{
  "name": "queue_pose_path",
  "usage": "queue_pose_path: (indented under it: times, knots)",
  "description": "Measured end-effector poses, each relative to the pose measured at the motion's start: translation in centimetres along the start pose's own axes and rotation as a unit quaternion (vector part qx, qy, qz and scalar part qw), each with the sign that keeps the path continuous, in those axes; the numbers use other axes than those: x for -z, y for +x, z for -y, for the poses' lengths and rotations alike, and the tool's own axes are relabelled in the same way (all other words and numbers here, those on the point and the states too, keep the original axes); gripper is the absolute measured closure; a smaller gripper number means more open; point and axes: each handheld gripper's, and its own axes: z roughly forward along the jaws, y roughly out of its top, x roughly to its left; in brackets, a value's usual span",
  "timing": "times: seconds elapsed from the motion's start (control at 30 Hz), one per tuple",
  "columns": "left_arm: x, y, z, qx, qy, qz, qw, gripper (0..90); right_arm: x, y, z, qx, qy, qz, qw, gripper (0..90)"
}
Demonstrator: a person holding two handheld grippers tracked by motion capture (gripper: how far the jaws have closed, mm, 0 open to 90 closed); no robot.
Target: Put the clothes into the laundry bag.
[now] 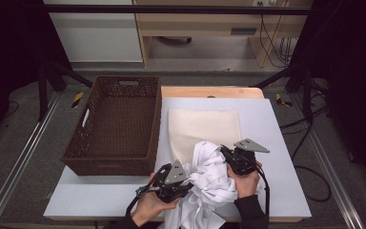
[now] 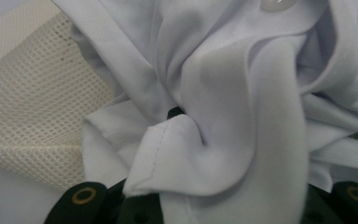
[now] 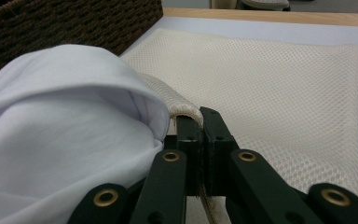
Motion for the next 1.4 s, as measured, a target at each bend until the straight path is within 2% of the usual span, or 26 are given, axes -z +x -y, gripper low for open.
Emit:
queue_pose_path:
  times: [0.3, 0.4, 0.43, 0.5, 0.57, 0.63, 0.73, 0.83, 0.9, 0.97, 1.03, 1.13, 1.27, 1.4]
  knots:
    - [-1.9, -0.1, 0.2, -0.007, 0.029, -0.003, 0.9995, 75.9, 0.3, 0.0, -0.2, 0.003, -0.002, -0.003, 1.0000, 87.9]
    - [-1.8, 0.0, 0.2, 0.009, 0.023, -0.001, 0.9997, 73.6, 0.3, 0.0, -0.1, 0.004, -0.001, 0.000, 1.0000, 87.9]
    - [-1.7, 0.0, 0.1, 0.016, 0.019, -0.002, 0.9997, 70.4, 0.3, 0.0, -0.1, 0.003, -0.001, 0.000, 1.0000, 87.9]
    - [-1.1, 0.1, -0.1, 0.024, 0.009, -0.015, 0.9996, 57.5, 0.4, 0.1, -0.1, 0.001, -0.004, 0.003, 1.0000, 87.9]
    - [-0.5, 0.3, -0.6, 0.035, -0.004, -0.016, 0.9993, 47.4, 0.5, 0.1, 0.0, 0.003, -0.004, 0.006, 1.0000, 88.0]
    - [-0.2, 0.5, -1.0, 0.032, -0.018, -0.025, 0.9990, 40.5, 0.5, 0.2, 0.0, 0.003, -0.005, 0.006, 1.0000, 88.0]
    - [-0.4, 0.5, -1.7, 0.030, -0.019, -0.032, 0.9989, 37.6, 0.5, 0.3, 0.0, 0.008, -0.005, 0.009, 0.9999, 88.1]
    - [-1.3, 0.3, -2.0, 0.022, -0.024, -0.030, 0.9990, 40.0, 0.4, 0.4, 0.0, 0.009, -0.004, 0.010, 0.9999, 88.2]
    - [-2.0, 0.2, -1.9, 0.022, -0.023, -0.018, 0.9993, 53.3, 0.4, 0.5, 0.1, 0.013, -0.005, 0.010, 0.9999, 88.2]
    - [-2.6, -0.1, -1.7, 0.019, -0.019, -0.015, 0.9995, 65.0, 0.4, 0.7, 0.1, 0.014, -0.004, 0.009, 0.9998, 88.2]
    - [-3.1, -0.3, -1.5, 0.014, -0.014, -0.014, 0.9997, 71.1, 0.4, 0.7, 0.1, 0.016, -0.003, 0.008, 0.9998, 88.2]
    - [-3.9, -0.5, -1.2, 0.008, 0.003, -0.006, 0.9999, 75.0, 0.5, 0.7, 0.0, 0.015, -0.005, 0.007, 0.9999, 88.2]
    - [-5.0, -0.6, -1.3, 0.002, 0.029, 0.003, 0.9996, 75.5, 0.8, 0.7, -0.4, 0.016, -0.011, 0.003, 0.9998, 88.1]
    - [-5.3, -0.8, -1.5, -0.003, 0.029, -0.003, 0.9996, 74.4, 1.3, 1.0, -0.7, 0.019, -0.020, 0.002, 0.9996, 88.2]
